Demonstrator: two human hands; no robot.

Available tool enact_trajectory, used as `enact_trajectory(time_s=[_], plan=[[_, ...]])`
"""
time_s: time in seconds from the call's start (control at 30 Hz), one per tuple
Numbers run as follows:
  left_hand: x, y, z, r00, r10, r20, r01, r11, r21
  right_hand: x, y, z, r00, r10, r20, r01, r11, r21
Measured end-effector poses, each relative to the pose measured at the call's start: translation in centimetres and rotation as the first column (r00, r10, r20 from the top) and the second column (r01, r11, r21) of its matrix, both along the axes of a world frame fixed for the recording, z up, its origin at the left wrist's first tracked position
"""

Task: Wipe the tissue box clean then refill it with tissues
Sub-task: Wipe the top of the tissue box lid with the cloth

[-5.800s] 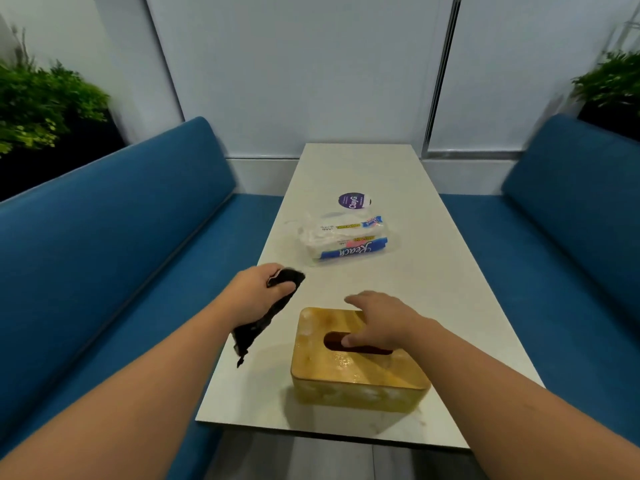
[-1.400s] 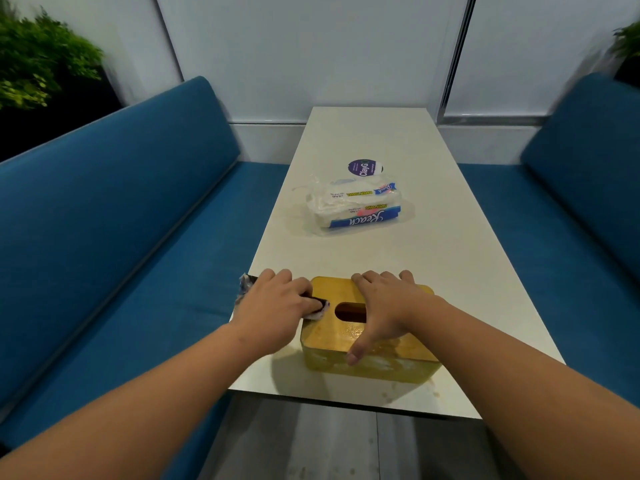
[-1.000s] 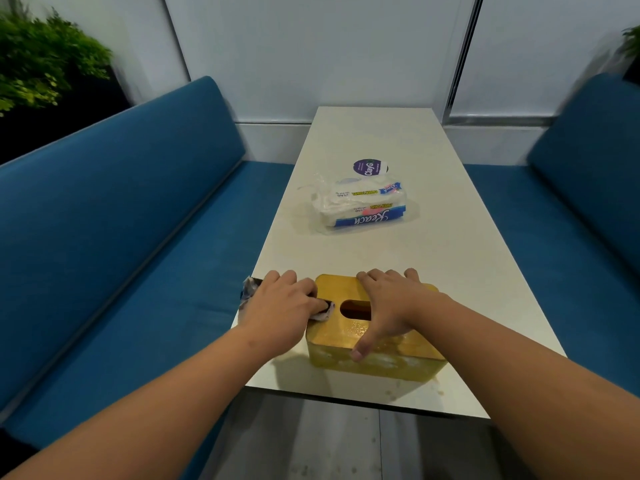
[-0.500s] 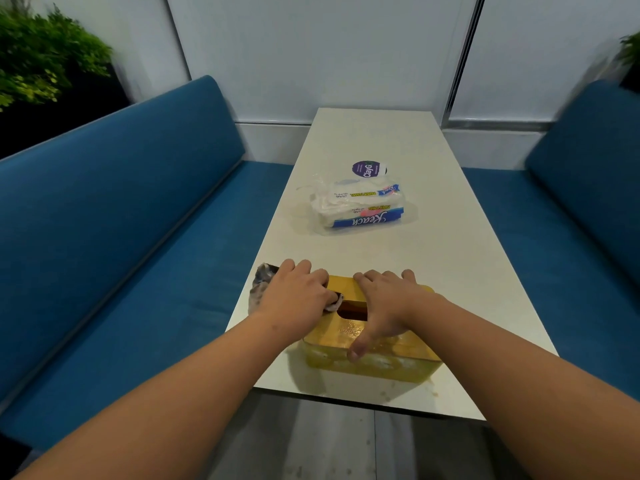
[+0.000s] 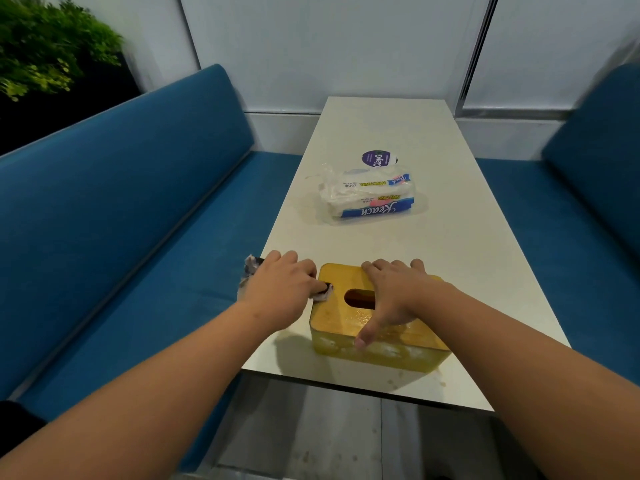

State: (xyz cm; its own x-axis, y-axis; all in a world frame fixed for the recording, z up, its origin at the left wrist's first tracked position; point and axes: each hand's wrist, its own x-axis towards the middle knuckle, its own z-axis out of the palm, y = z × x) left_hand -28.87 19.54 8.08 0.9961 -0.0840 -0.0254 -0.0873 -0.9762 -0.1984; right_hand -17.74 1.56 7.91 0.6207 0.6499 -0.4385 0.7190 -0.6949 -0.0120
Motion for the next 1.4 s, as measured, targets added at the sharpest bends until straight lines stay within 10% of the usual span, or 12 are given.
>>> enact_trajectory(time_s=[0.97,1.4], plan=[[-4.3,-0.6,-2.1,0.948,-0.206,0.243,0.219,0.975,-0.029,-0.1,-0.2,-0.2,1.000,-0.010,0.002,0.010,0.999,0.031],[-2.4,-2.1,-0.8,0.965,-0.246,0.090,0.253,0.965,-0.070,0.0,-0.2,-0.5,1.000,-0.018,0.011,0.018,0.999,0.042]])
